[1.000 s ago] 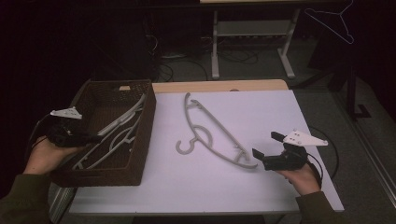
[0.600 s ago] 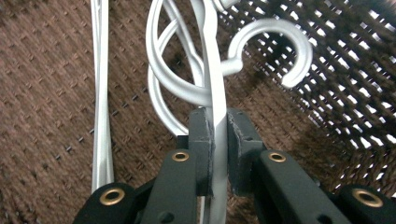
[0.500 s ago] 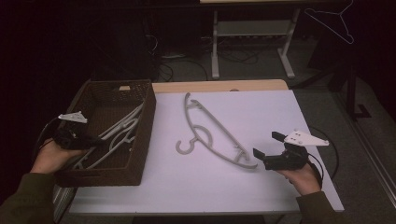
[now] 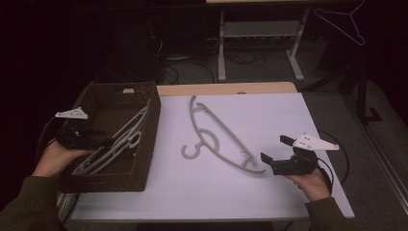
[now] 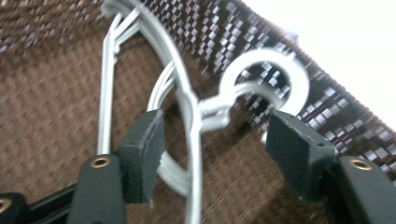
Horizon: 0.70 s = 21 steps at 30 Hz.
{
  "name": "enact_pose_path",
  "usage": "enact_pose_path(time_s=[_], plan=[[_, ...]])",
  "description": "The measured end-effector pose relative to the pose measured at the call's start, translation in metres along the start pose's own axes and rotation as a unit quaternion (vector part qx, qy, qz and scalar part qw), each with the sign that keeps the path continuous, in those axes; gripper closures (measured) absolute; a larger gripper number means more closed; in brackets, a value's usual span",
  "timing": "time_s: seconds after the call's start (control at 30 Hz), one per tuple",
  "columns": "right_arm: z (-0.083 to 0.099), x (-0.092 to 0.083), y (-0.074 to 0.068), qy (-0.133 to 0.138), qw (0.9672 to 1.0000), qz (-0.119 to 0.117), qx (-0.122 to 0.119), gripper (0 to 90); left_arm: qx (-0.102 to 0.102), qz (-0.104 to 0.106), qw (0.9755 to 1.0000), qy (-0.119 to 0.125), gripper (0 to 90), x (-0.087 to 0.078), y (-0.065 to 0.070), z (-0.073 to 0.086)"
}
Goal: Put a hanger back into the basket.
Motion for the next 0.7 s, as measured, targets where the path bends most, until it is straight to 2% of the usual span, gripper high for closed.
enact_pose_path(time_s=[0.23,0.37,0.47,0.7], plan=[[-0.003,-0.001,0.001,0.005,1.0000,0.002,-0.004,2.1,-0.006,0.029,0.9987,0.042,27.3,0.001,0.028,-0.019],[-0.005,-0.002,0.001,0.007,1.0000,0.002,-0.004,2.1,0.002,0.044,0.9973,0.059,23.6,0.003,0.049,-0.031],[-0.007,-0.001,0.001,0.007,0.9999,0.002,-0.010,2.1,0.009,0.053,0.9961,0.069,19.4,0.007,0.067,-0.039],[-0.012,0.000,-0.004,0.004,0.9999,-0.005,-0.012,2.1,0.032,0.090,0.9913,0.090,12.9,0.023,0.115,-0.053]])
Point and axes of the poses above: each handheld gripper's, and its own axes: x roughly forward along the jaws, z roughly out of its underside, y roughly to its right, the point moved 8 cm from there along x, roughly forward along the jaws, and after that the axes turned 11 degrees about -x, right-handed, at the moved point
